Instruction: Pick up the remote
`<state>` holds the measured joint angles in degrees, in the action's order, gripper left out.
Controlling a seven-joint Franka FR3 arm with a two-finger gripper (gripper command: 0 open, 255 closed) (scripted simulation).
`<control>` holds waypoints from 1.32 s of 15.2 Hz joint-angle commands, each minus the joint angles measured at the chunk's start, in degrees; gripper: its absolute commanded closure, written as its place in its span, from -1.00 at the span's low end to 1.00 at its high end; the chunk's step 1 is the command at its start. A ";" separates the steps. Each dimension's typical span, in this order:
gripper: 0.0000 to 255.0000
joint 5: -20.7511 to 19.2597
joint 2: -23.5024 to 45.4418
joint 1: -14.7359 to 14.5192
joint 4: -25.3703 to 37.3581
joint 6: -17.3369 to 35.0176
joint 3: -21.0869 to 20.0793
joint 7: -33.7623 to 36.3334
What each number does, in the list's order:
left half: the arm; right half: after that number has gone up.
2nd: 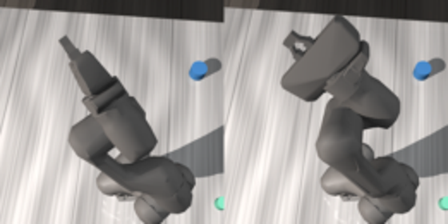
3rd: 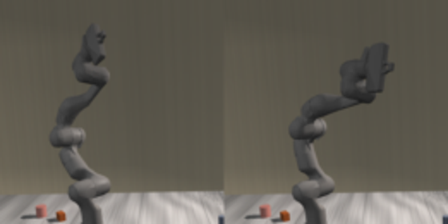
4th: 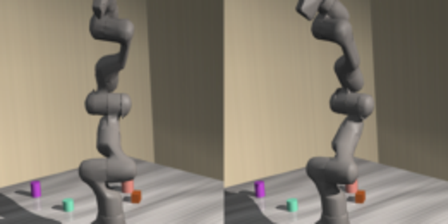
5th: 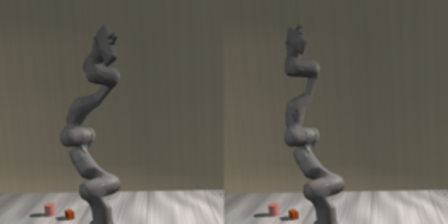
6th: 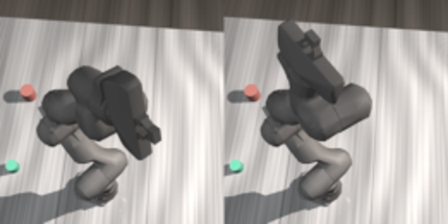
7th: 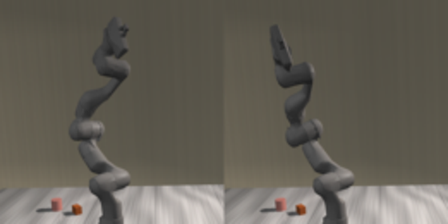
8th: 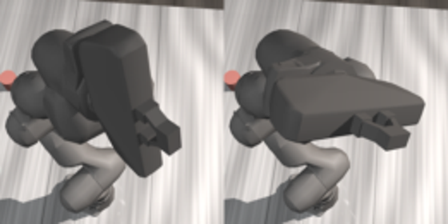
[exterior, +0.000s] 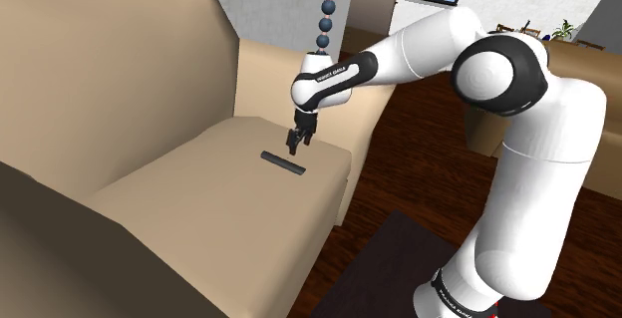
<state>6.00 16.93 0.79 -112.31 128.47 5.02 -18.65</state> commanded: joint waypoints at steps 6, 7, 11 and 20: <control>-1.00 1.98 12.91 1.01 10.78 0.75 -1.29 -2.62; -1.00 2.05 13.39 1.03 10.69 1.31 -1.33 -2.70; -1.00 2.35 15.36 1.13 10.45 3.51 -1.51 -3.01; 1.00 2.47 16.22 1.14 10.46 4.37 -1.60 -3.09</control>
<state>8.44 33.01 1.98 -101.82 132.82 3.50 -21.75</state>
